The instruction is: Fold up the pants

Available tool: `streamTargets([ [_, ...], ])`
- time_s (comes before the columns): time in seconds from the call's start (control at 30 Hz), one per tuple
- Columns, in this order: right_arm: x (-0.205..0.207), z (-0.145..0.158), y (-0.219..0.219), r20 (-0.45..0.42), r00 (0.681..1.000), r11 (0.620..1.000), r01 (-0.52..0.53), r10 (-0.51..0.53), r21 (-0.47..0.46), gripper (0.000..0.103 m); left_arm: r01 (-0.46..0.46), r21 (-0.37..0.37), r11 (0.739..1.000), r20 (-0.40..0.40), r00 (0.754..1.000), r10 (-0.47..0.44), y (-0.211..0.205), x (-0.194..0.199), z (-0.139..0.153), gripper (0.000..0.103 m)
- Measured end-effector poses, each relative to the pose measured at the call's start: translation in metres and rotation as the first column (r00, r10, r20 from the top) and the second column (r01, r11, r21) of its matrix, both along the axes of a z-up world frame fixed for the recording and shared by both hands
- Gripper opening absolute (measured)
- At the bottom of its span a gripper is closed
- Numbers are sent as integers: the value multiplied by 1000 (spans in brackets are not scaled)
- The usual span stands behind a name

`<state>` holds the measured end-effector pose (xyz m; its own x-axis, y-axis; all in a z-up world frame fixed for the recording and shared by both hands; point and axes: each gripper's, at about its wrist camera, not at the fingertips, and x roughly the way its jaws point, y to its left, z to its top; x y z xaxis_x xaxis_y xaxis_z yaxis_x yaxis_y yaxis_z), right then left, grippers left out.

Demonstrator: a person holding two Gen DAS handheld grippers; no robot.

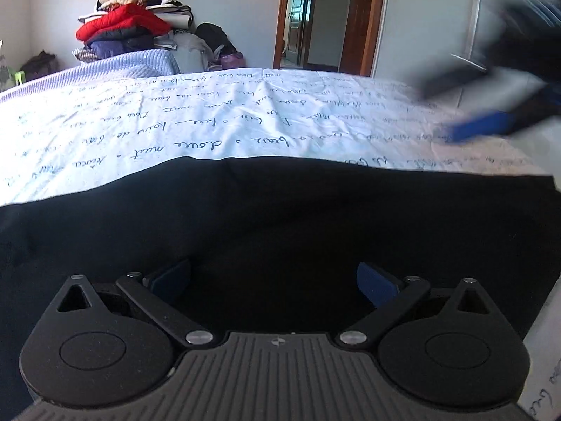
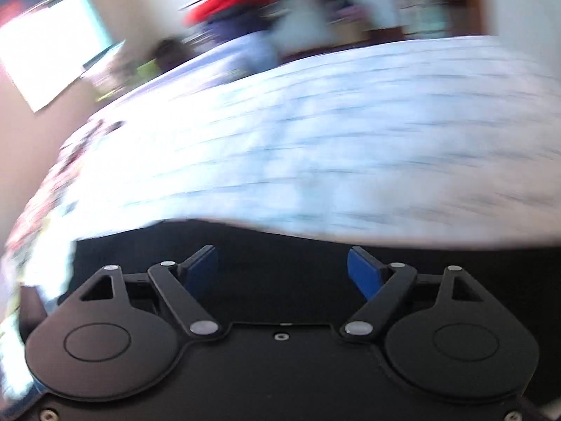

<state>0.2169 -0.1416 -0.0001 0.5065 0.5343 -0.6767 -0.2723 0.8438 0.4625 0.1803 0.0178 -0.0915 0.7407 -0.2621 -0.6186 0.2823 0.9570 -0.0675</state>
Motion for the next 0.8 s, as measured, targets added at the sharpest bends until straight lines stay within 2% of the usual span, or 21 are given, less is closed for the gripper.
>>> streamTargets([
  [0.07,31,-10,34,-64,993,992,-89,94,86,83,1,-26,1000,0,1000,-1,5,-1,1,102],
  [0.1,43,-17,50,-104,983,977,-134,153,167,83,1,-30,1000,0,1000,-1,6,-1,2,102],
  [0.17,64,-35,80,-176,940,912,-220,293,347,83,2,-22,1000,-1,1000,-2,5,1,2,103],
  [0.2,61,-43,94,-214,915,890,-241,341,387,83,2,-16,1000,0,1000,-2,4,2,2,103],
  [0.23,69,-52,104,-241,907,899,-244,344,365,83,2,-13,1000,0,1000,-2,3,2,2,103],
  [0.3,80,-68,118,-267,916,945,-249,301,209,82,4,-15,1000,0,1000,-4,4,3,2,103],
  [0.33,91,-76,118,-287,911,949,-245,296,200,76,2,-18,1000,-2,1000,-2,5,3,2,103],
  [0.4,104,-75,112,-301,913,946,-204,277,252,76,2,-28,1000,-3,1000,-2,6,4,2,103],
  [0.43,103,-67,110,-280,925,952,-192,256,237,75,2,-30,1000,-3,1000,-2,7,4,2,103],
  [0.5,97,-39,106,-155,972,982,-164,178,99,80,2,-28,1000,-3,1000,-2,6,4,3,103],
  [0.53,106,-28,108,-126,978,984,-157,167,87,81,2,-29,1000,-3,1000,-2,6,4,3,103],
  [0.57,103,-23,103,-131,975,979,-160,177,130,81,2,-29,1000,-3,1000,-2,6,4,3,103],
  [0.63,103,-22,97,-165,957,957,-200,237,211,84,2,-27,1000,-3,1000,-2,6,5,3,103],
  [0.67,98,-24,103,-171,948,951,-234,269,202,84,2,-24,1000,-3,1000,-2,5,5,3,103],
  [0.73,93,-41,120,-179,948,965,-254,263,72,84,2,-15,1000,-1,1000,-2,3,0,2,103],
  [0.8,104,-63,130,-151,971,973,-203,186,-109,84,3,-12,1000,-1,1000,-3,1,0,2,103],
])
